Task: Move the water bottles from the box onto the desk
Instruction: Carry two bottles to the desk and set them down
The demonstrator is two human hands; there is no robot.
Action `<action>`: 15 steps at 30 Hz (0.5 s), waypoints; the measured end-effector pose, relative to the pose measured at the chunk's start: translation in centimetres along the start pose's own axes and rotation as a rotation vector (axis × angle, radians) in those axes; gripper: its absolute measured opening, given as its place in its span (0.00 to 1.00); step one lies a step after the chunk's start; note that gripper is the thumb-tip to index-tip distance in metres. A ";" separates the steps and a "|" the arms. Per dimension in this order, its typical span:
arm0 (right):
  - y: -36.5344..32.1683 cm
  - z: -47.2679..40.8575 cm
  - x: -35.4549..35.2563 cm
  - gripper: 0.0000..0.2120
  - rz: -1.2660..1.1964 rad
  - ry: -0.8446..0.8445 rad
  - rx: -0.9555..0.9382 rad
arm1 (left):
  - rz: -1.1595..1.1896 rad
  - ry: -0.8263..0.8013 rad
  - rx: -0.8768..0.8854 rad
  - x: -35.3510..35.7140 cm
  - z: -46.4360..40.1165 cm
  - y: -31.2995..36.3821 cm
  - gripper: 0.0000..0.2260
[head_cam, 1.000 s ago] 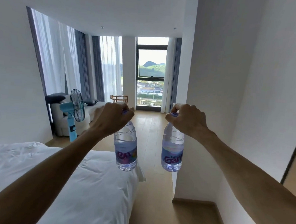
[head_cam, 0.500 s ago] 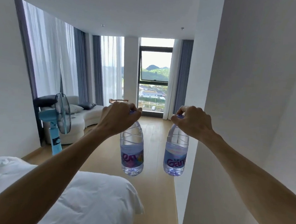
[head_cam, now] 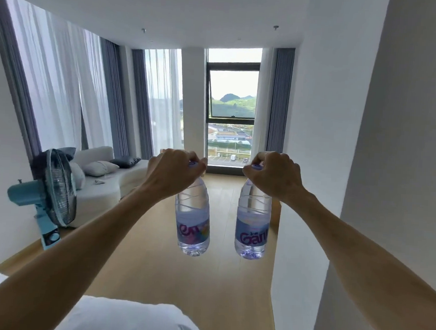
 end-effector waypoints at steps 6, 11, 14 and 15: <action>4.4 -12.1 7.3 0.13 -0.026 -0.030 -0.102 | -0.028 0.023 -0.050 6.6 -9.5 -5.3 0.16; 7.7 -20.6 13.2 0.14 -0.067 0.012 -0.078 | -0.048 0.066 -0.112 11.3 -16.3 -10.1 0.18; 9.7 -25.3 17.0 0.14 -0.061 0.013 -0.052 | -0.057 0.070 -0.148 14.5 -20.1 -13.1 0.17; 10.3 -26.8 18.3 0.14 -0.059 0.009 -0.050 | -0.057 0.066 -0.155 15.7 -21.2 -14.3 0.17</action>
Point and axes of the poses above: each hand's wrist, its own z-axis away from the middle knuckle, its own x-axis out of the palm, y = z × x, the point moved 3 cm from there along -z, towards the middle knuckle, and after that the axes turned 8 degrees about z, right-handed, at the moved point
